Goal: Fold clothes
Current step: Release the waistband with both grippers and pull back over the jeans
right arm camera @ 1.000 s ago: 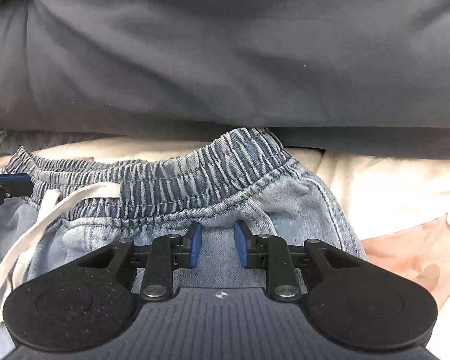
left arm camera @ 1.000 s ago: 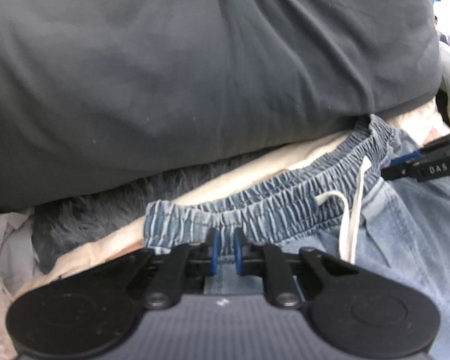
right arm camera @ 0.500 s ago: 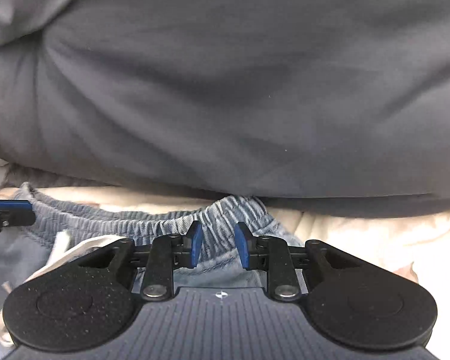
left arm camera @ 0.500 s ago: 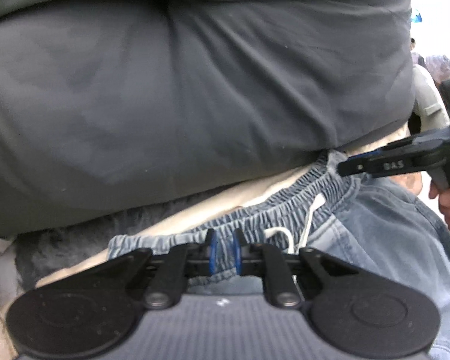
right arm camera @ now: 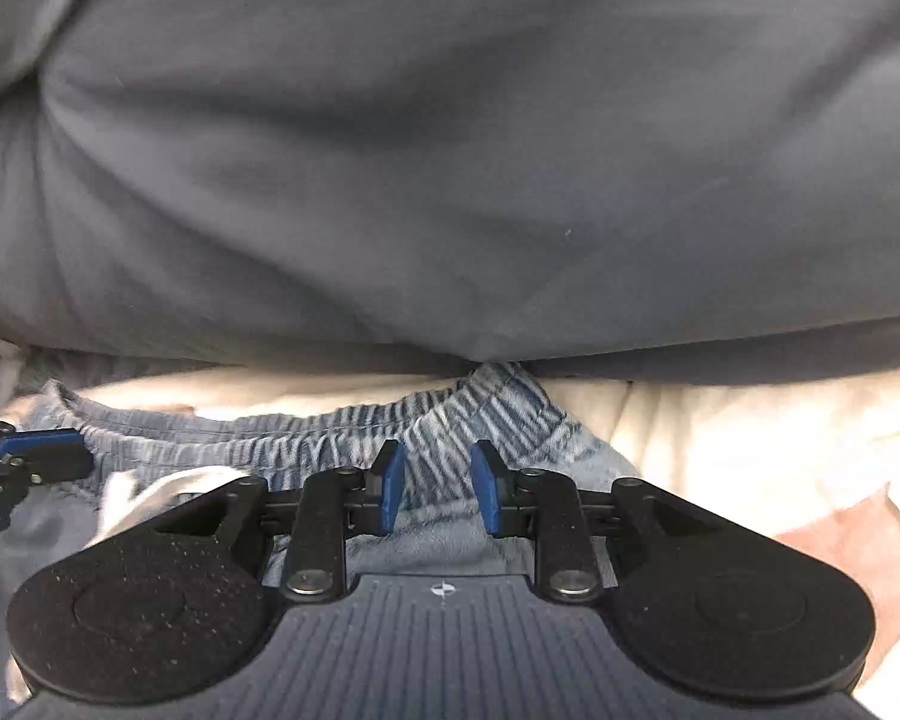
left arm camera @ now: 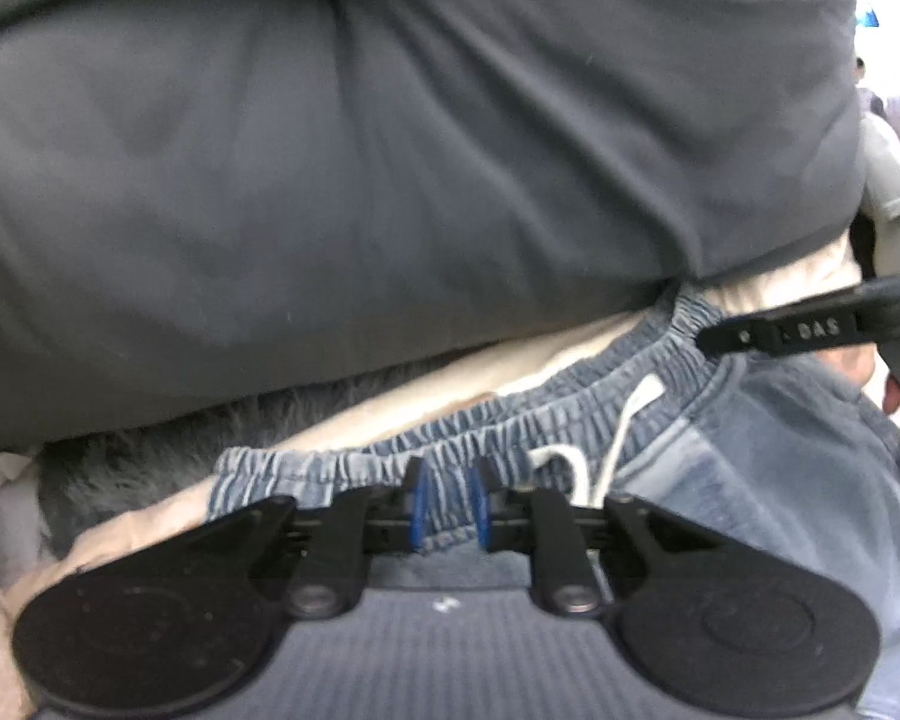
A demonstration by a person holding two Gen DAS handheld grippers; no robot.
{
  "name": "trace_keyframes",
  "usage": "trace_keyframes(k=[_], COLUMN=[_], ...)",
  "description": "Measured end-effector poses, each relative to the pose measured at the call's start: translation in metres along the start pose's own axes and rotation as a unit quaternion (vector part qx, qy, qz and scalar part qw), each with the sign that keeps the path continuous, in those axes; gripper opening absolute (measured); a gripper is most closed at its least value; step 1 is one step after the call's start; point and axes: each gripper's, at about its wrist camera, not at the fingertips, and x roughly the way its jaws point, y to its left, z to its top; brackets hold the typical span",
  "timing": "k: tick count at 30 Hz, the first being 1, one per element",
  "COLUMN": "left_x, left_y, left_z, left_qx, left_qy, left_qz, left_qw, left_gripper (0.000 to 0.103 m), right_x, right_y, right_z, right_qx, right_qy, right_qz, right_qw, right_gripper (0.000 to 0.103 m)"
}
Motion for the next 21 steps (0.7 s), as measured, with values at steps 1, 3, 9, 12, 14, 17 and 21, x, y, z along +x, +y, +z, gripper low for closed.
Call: trace_keyframes(k=[1, 3, 9, 12, 14, 17, 21], left_x=[-0.004, -0.013, -0.034, -0.042, -0.052, -0.068, -0.085], left_y=[-0.004, -0.012, -0.036, -0.058, -0.073, -0.091, -0.110], left_z=[0.000, 0.000, -0.014, -0.024, -0.030, -0.040, -0.054], left_qx=[0.006, 0.014, -0.004, 0.037, 0.069, 0.103, 0.112], left_qy=[-0.005, -0.015, -0.028, -0.010, -0.011, -0.018, -0.013], left_qz=[0.003, 0.009, 0.013, -0.006, -0.019, -0.030, -0.049], left_qw=[1.0000, 0.9998, 0.9995, 0.9992, 0.9974, 0.9941, 0.9924], left_gripper=[0.018, 0.018, 0.025, 0.027, 0.030, 0.036, 0.036], right_x=[-0.009, -0.029, -0.100, -0.140, -0.167, -0.210, -0.261], right_y=[-0.001, -0.002, -0.008, -0.018, -0.021, -0.027, -0.029], right_z=[-0.003, -0.012, -0.052, -0.080, -0.101, -0.136, -0.180], right_qx=[0.002, 0.005, 0.006, 0.023, 0.034, 0.060, 0.084], right_qy=[-0.005, -0.016, -0.044, -0.054, -0.061, -0.073, -0.071], right_qz=[0.003, 0.010, 0.006, -0.014, -0.029, -0.052, -0.080], right_qw=[1.000, 1.000, 0.999, 0.998, 0.997, 0.994, 0.991], right_gripper=[0.034, 0.041, 0.044, 0.044, 0.044, 0.050, 0.050])
